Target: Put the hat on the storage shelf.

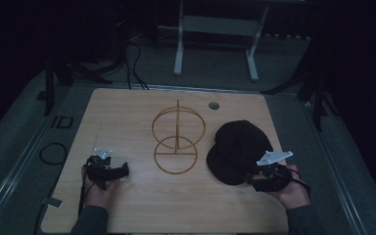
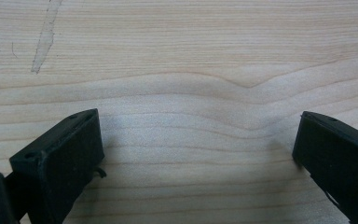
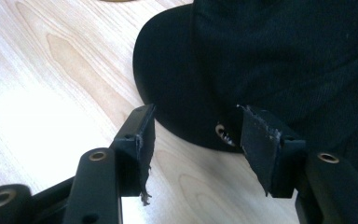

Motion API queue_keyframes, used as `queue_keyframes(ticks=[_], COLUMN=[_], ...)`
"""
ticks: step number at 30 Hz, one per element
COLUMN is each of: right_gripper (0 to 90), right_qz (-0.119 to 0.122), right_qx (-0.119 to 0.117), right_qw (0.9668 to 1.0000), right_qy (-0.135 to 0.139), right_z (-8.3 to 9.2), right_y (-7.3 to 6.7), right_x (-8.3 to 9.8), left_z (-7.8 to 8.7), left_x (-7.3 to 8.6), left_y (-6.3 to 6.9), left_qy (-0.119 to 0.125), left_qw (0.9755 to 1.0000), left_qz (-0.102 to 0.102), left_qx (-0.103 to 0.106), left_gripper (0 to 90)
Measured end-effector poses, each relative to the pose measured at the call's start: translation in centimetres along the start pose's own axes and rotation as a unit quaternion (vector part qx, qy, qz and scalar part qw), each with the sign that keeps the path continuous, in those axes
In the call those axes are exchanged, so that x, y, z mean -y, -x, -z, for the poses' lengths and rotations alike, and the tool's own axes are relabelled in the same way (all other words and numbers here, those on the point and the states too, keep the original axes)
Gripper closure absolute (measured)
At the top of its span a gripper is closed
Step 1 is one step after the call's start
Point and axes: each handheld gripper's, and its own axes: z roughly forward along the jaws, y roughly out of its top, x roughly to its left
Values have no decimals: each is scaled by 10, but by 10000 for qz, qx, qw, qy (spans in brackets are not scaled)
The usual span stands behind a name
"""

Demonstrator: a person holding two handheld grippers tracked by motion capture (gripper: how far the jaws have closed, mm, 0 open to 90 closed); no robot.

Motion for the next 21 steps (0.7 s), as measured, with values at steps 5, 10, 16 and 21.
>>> queue_keyframes(ticks=[5, 10, 16, 21], right_gripper=[438, 431, 426, 419], right_qz=[128, 271, 396, 434], right_qx=[-23, -24, -40, -53], right_qw=[9999, 9996, 9990, 9986], right_qy=[-8, -86, -214, -298], right_z=[-2, -5, -11, -18], right_y=[-1, -1, 0, 3], right_x=[-13, -28, -43, -54], left_z=[0, 0, 0, 0], left_x=[0, 0, 0, 0], left_y=[0, 0, 0, 0], left_qy=[-1, -7, -9, -11], left_qw=[10000, 10000, 10000, 10000], left_qz=[-5, -21, -32, -38], left_qx=[4, 15, 24, 33], left_gripper=[12, 12, 12, 12])
